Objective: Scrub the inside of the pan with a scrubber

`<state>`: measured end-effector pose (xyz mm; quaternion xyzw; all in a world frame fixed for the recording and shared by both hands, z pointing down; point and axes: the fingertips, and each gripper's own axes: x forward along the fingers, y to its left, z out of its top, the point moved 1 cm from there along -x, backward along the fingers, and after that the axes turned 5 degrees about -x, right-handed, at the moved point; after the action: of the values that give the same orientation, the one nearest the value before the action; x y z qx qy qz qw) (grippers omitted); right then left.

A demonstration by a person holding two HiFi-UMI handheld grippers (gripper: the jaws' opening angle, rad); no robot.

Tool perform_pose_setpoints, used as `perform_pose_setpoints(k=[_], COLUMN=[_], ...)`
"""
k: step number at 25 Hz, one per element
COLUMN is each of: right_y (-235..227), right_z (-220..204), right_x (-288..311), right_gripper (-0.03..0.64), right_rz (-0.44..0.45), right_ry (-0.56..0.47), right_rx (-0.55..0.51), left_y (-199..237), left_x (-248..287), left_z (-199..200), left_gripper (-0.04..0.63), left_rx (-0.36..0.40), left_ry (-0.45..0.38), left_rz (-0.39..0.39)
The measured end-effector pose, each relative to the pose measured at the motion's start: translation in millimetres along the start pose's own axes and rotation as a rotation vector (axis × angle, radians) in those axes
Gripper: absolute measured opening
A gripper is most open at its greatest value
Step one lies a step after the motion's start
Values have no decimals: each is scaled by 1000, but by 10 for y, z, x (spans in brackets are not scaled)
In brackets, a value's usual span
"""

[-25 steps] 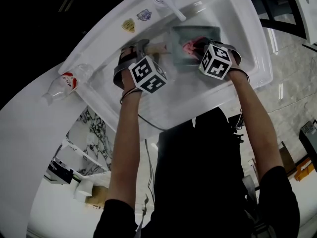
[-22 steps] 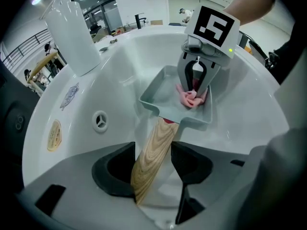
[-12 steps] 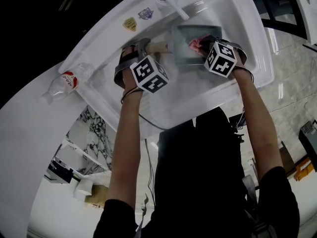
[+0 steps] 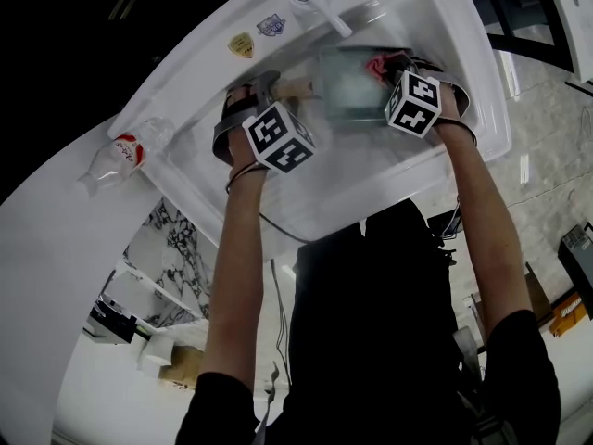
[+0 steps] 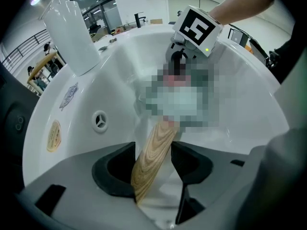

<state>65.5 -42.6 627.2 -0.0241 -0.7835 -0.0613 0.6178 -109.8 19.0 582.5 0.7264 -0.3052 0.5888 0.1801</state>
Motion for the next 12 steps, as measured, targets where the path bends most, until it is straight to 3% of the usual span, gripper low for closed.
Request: perform_pose_setpoints(k=[4, 9, 12], right_y=[329, 682, 768], right_z=[7, -64, -93], right_x=[-22, -54, -66], right_gripper=[44, 44, 44], right_rz=[181, 358, 407], right_ry=[-18, 32, 64], right_rx=[3, -47, -46], left_y=[-9, -4, -7], left_x=[13, 7, 5], left_z=[-11, -8, -3], left_gripper=[233, 233, 233], left_rx=[-1, 1, 5], left_ry=[6, 4, 4], left_rz=[1, 4, 7])
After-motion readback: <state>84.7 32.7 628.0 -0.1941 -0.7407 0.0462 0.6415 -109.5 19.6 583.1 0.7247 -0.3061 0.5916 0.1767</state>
